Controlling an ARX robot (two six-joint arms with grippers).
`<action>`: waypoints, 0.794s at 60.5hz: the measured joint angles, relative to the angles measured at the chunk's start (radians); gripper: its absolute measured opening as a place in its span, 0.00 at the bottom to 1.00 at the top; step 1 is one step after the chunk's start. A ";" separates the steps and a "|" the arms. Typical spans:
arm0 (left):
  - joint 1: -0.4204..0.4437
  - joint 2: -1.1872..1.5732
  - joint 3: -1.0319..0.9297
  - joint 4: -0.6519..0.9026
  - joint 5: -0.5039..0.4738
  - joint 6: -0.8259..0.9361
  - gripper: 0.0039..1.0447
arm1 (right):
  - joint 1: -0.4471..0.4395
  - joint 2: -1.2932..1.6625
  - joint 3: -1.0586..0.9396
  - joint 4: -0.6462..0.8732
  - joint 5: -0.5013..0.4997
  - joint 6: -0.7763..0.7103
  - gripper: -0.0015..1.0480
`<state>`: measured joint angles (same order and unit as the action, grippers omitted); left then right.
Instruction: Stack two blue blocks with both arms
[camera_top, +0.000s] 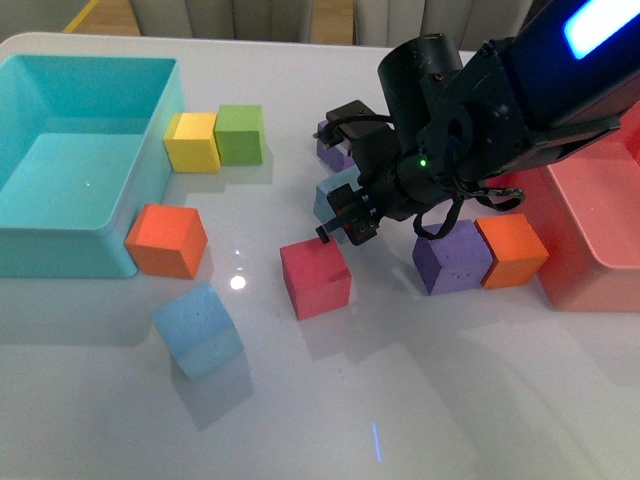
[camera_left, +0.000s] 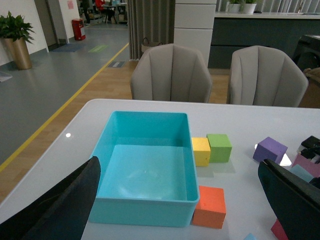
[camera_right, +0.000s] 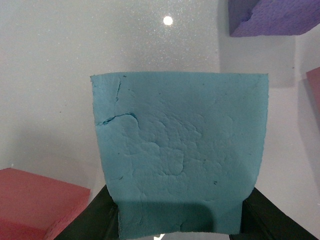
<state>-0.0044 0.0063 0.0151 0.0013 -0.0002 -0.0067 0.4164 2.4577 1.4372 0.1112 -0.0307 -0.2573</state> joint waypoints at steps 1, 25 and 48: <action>0.000 0.000 0.000 0.000 0.000 0.000 0.92 | 0.000 0.007 0.008 -0.003 -0.001 0.000 0.39; 0.000 0.000 0.000 0.000 0.000 0.000 0.92 | 0.001 0.055 0.092 -0.032 -0.021 0.008 0.39; 0.000 0.000 0.000 0.000 0.000 0.000 0.92 | 0.000 0.050 0.072 0.002 -0.033 0.009 0.81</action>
<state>-0.0044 0.0059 0.0151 0.0013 -0.0002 -0.0067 0.4160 2.5080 1.5093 0.1127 -0.0635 -0.2485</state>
